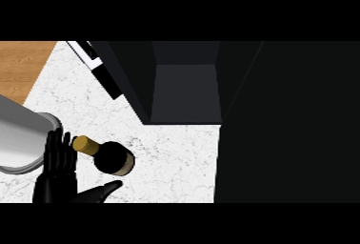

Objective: Pick up the wine, place it into the cabinet and close the cabinet

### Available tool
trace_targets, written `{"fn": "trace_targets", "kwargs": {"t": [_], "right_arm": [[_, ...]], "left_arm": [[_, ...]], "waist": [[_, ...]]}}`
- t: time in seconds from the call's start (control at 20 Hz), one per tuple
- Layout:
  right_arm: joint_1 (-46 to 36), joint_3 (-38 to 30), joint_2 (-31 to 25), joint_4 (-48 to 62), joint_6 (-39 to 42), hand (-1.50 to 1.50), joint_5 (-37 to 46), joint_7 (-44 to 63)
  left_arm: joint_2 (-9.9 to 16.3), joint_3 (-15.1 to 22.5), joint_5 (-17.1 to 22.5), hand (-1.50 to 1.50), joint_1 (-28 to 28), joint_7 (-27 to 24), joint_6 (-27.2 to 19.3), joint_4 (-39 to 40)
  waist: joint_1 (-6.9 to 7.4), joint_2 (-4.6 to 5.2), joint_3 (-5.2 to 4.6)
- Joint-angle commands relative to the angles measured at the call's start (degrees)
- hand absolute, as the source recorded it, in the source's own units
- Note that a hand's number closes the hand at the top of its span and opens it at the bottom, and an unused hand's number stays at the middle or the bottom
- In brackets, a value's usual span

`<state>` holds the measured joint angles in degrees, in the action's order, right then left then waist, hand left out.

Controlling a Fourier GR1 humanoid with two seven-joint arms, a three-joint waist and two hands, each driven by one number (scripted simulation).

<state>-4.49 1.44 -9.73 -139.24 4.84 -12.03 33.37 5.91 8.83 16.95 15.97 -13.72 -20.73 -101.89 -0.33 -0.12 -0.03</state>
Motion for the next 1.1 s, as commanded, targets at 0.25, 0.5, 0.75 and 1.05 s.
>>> {"fn": "trace_targets", "kwargs": {"t": [0.25, 0.5, 0.75, 1.05], "right_arm": [[1.59, 0.08, 0.19, -11.29, -1.04, -1.50, -4.28, 6.86], [6.32, -0.29, 1.30, -10.87, 1.93, -1.50, -4.64, 2.41], [-0.63, -0.43, 1.37, -8.96, -0.65, -1.50, -4.41, 6.20], [5.87, 0.87, 2.41, -11.24, 1.67, -1.50, -3.47, 2.88]], "left_arm": [[-0.09, -3.53, 2.93, -1.50, -3.31, -5.65, 6.88, 9.85], [-2.48, -0.69, 0.65, -1.50, -1.09, -9.59, 7.62, 12.10], [-3.50, -2.59, 1.01, -1.50, -4.19, -10.75, 7.84, 17.02], [-2.27, -5.03, 1.67, -1.50, -4.25, -15.36, 12.00, 23.50]], "waist": [[-0.06, -0.02, -0.02], [-0.14, -0.04, 0.03], [0.10, 0.01, 0.00], [-0.20, -0.02, 0.02]]}}
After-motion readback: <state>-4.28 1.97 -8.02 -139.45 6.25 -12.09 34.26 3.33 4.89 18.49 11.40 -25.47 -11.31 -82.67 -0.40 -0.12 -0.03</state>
